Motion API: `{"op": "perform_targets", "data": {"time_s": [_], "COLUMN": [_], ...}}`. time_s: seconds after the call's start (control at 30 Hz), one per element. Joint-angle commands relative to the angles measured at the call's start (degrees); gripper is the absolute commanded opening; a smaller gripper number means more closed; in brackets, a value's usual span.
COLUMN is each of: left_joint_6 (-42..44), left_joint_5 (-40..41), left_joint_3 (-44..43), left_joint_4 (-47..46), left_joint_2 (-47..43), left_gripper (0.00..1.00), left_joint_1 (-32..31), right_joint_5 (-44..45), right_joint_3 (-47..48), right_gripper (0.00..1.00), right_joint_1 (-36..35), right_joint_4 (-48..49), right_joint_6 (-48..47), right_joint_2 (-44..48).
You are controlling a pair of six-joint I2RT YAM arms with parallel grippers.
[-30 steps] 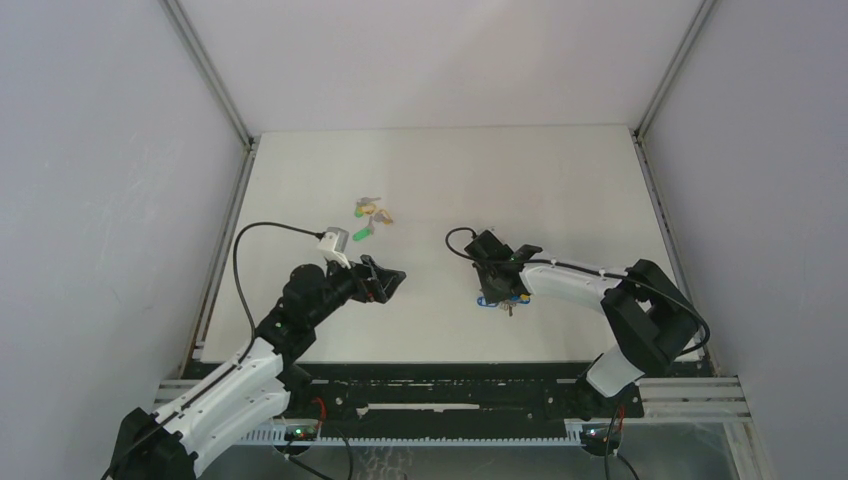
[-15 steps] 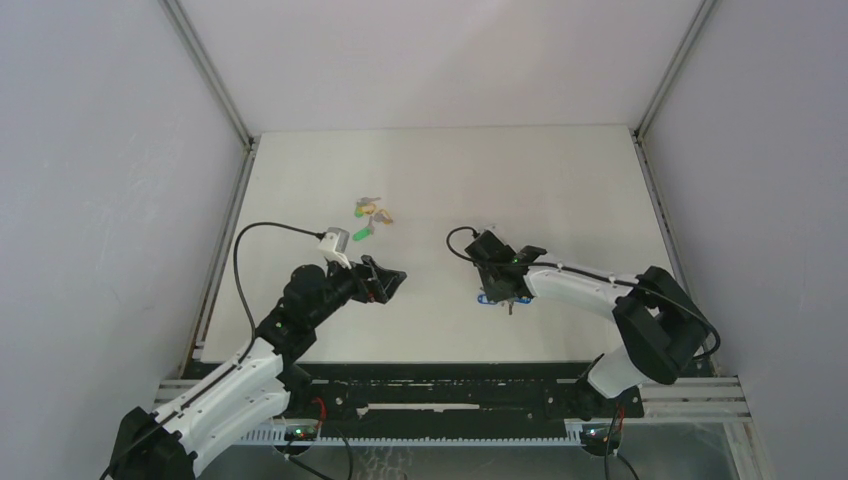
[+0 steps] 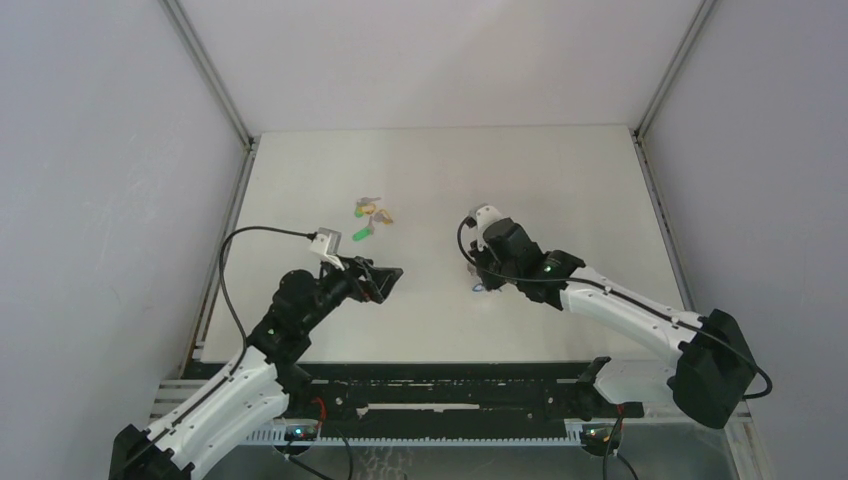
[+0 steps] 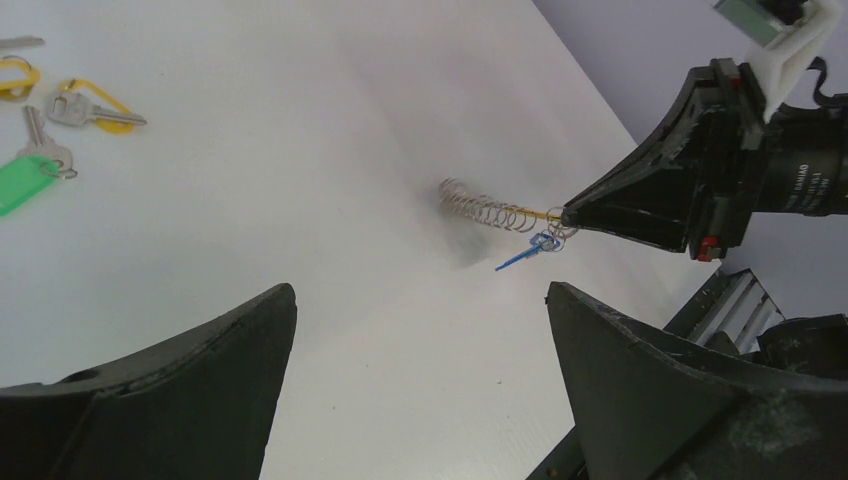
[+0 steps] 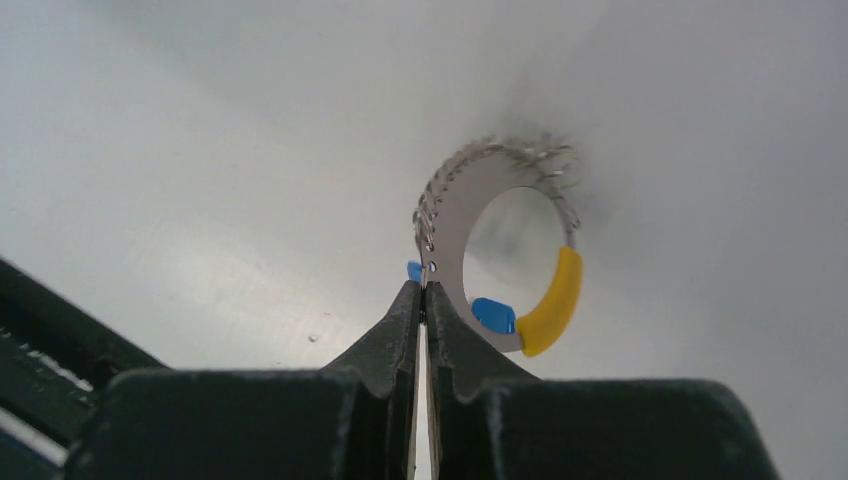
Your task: Put the keys on the keyring
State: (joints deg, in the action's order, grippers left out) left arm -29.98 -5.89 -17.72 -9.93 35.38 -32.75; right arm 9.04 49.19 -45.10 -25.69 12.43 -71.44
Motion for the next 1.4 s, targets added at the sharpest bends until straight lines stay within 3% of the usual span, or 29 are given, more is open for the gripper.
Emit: {"op": "perform_targets", "data": {"time_s": [0.0,0.27,0.47,0.6,0.87,1.17,1.37], "left_joint_6": [2.6,5.6,8.8,9.9,15.6,21.9,23.3], "left_joint_5": [0.0,-2.0,-4.8,-9.1,-18.6,-21.2,-25.4], "left_joint_3": [-0.9,1.9,3.2,2.1,2.4,2.4,0.0], "left_joint_4": [-4.4,-14.6,-23.2,-27.8,-35.2,-34.8,-35.0], "left_joint_2": [-1.1,1.6,8.1,12.8,17.8,19.2,22.4], "left_gripper": [1.0,1.0,1.0,0.94,0.87,0.8,0.67], "left_joint_1": [-0.4,-0.4,-0.4,-0.4,-0.4,-0.4,-0.4], "right_joint_5": [-10.9,-18.0,-28.1,-32.8,-46.3,-57.3,-62.4], "right_joint_3": [1.7,0.6,-7.8,-11.6,-11.8,-11.8,-10.4], "right_gripper": [0.0,0.0,0.0,0.0,0.0,0.0,0.0], "right_joint_1": [-0.4,-0.1,3.5,3.6,7.4,10.2,11.2], "right_joint_4": [10.6,18.1,37.9,45.7,47.8,45.8,44.5], "right_joint_6": [-8.3,-17.2,-17.3,-20.5,-22.4,-28.7,-31.8], "right_joint_2": [3.8,2.9,4.7,4.7,1.9,2.2,1.5]}}
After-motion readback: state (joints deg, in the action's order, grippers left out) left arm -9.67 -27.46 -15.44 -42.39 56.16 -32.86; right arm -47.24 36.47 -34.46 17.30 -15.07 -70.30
